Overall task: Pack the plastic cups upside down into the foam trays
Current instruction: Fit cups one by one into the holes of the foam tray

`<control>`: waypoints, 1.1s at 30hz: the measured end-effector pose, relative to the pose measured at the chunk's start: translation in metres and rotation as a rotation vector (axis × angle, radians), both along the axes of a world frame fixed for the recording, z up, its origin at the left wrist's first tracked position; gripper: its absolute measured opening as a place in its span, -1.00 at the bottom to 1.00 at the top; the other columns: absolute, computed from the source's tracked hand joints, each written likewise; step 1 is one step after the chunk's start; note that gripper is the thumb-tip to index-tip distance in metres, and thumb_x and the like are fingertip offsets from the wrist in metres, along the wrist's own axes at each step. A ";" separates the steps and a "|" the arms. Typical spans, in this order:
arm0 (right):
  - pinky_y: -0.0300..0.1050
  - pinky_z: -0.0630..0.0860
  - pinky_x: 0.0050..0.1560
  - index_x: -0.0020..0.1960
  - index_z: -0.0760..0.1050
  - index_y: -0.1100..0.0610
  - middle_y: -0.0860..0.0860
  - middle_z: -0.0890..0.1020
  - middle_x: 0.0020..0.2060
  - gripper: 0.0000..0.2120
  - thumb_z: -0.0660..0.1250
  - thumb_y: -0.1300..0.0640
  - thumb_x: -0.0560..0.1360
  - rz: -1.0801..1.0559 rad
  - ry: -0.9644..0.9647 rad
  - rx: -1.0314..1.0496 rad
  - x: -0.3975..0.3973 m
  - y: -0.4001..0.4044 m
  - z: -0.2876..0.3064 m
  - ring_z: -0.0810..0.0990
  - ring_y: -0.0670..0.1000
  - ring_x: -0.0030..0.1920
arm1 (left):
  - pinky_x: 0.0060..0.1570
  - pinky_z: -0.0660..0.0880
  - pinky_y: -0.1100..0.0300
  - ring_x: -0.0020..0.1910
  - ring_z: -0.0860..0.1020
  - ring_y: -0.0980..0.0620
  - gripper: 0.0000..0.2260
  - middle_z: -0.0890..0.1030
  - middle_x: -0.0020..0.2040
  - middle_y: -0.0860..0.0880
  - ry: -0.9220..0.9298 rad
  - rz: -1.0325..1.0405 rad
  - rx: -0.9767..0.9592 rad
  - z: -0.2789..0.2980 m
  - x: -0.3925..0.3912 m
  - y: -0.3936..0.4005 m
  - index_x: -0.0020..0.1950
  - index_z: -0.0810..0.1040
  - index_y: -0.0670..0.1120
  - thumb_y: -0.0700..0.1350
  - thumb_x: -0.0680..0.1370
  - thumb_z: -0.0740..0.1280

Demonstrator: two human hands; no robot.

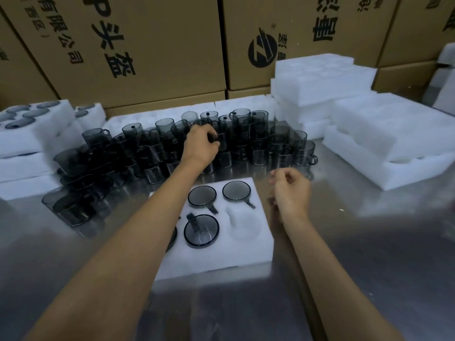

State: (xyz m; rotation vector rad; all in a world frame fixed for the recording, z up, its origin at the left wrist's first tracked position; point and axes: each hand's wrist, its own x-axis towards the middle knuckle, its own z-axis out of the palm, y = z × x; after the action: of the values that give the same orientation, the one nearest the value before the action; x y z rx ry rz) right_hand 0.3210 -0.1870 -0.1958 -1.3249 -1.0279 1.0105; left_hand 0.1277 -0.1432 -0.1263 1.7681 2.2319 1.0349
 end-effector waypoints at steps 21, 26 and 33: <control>-0.06 0.45 0.32 0.46 0.36 -0.13 -0.25 0.49 0.32 -0.43 0.43 0.12 0.51 0.387 -0.405 0.641 -0.014 -0.070 0.049 0.41 -0.16 0.35 | 0.34 0.44 0.25 0.39 0.47 0.16 -0.39 0.41 0.41 0.17 -0.445 -0.356 0.510 -0.010 0.041 -0.170 0.44 0.32 0.06 -0.32 0.50 0.45; -0.21 0.44 0.03 0.35 0.39 -0.10 -0.23 0.51 0.19 -0.47 0.48 0.09 0.45 0.408 -0.453 0.681 -0.014 -0.075 0.052 0.52 -0.17 0.14 | 0.35 0.43 0.23 0.39 0.47 0.15 -0.38 0.42 0.40 0.21 -0.576 -0.401 0.476 -0.010 0.037 -0.180 0.45 0.33 0.03 -0.35 0.48 0.45; -0.34 0.45 -0.15 0.26 0.48 -0.18 -0.04 0.63 -0.04 -0.41 0.64 0.08 0.33 0.734 -0.317 0.343 0.016 -0.073 0.068 0.58 -0.09 -0.17 | 0.10 0.55 0.21 0.11 0.63 0.08 -0.67 0.62 0.17 0.11 -0.602 -0.396 0.273 -0.006 0.030 -0.186 0.22 0.62 0.08 -0.20 0.51 0.49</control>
State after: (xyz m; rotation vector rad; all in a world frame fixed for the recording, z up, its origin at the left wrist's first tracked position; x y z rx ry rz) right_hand 0.3366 -0.2600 -0.1274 -0.8359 -1.9196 1.0928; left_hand 0.1578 -0.3295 -0.1327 1.5988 1.3769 1.5592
